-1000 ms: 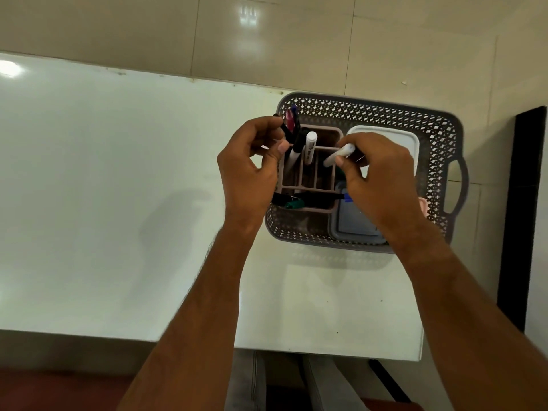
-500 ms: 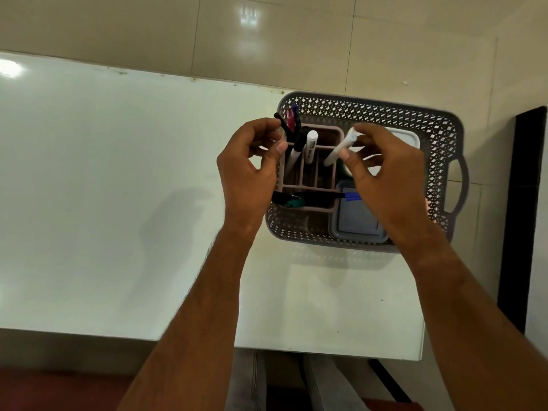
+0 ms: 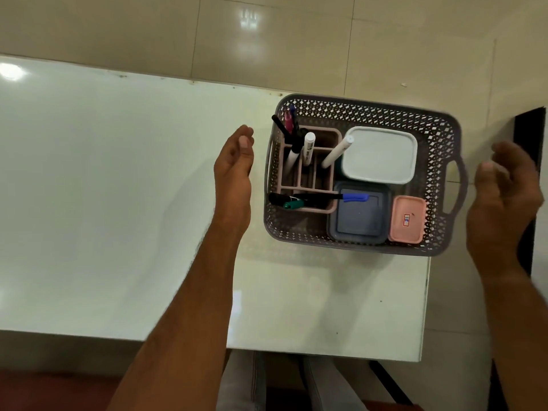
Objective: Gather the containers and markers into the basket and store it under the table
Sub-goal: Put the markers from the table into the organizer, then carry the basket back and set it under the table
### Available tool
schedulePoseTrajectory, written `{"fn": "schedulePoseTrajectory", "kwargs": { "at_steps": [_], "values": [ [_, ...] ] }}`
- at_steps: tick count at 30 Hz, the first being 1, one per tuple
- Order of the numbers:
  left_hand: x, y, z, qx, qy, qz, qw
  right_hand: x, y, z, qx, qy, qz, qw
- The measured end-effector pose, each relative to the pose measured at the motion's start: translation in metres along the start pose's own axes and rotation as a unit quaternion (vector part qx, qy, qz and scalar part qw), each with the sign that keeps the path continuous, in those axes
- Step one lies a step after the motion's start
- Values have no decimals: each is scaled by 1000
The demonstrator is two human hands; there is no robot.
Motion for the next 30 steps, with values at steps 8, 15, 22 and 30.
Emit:
{"fn": "schedulePoseTrajectory", "kwargs": {
  "at_steps": [8,15,22,30],
  "values": [
    [6,-1,19,-40,-10,60,997,11,8,-44,176,-204,58,961],
    [10,3,24,-32,22,98,994,19,7,-48,223,-260,92,935],
    [13,6,33,-25,21,116,993,21,6,-66,199,-280,155,926],
    [17,11,37,-10,17,125,992,25,11,-74,200,-327,156,910]
  ]
}}
Point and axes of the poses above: each hand's wrist, its own y-axis away from the middle knuckle, its own x-axis out of the palm, z = x × y, the point moved 2 cm from there along -y, towards the middle knuckle, and after that the axes turned 6 degrees about y, right-handed, at the moved point
